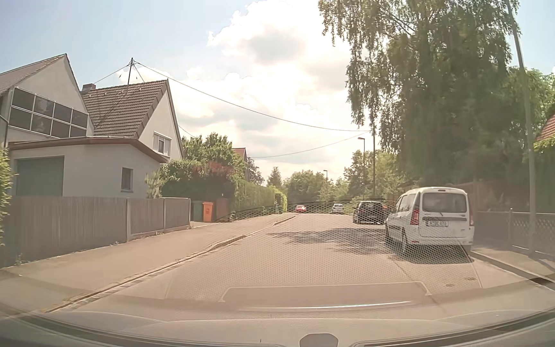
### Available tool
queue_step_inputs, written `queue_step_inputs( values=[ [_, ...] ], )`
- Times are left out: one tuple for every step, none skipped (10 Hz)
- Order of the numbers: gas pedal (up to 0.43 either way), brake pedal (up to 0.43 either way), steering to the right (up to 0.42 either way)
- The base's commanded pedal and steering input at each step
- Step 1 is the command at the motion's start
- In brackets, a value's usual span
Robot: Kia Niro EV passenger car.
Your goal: Follow the waypoints while adhering to traffic rules and regulations
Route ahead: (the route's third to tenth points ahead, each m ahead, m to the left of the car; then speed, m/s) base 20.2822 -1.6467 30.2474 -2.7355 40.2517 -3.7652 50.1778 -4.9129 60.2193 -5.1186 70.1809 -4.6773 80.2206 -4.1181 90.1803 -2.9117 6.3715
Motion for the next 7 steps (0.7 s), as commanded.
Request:
queue_step_inputs(
  values=[
    [0.098, 0.0, 0.018],
    [0.098, 0.0, 0.023],
    [0.098, 0.0, 0.028],
    [0.098, 0.0, 0.029],
    [0.098, 0.0, 0.03],
    [0.098, 0.0, 0.031],
    [0.098, 0.0, 0.032]
  ],
)
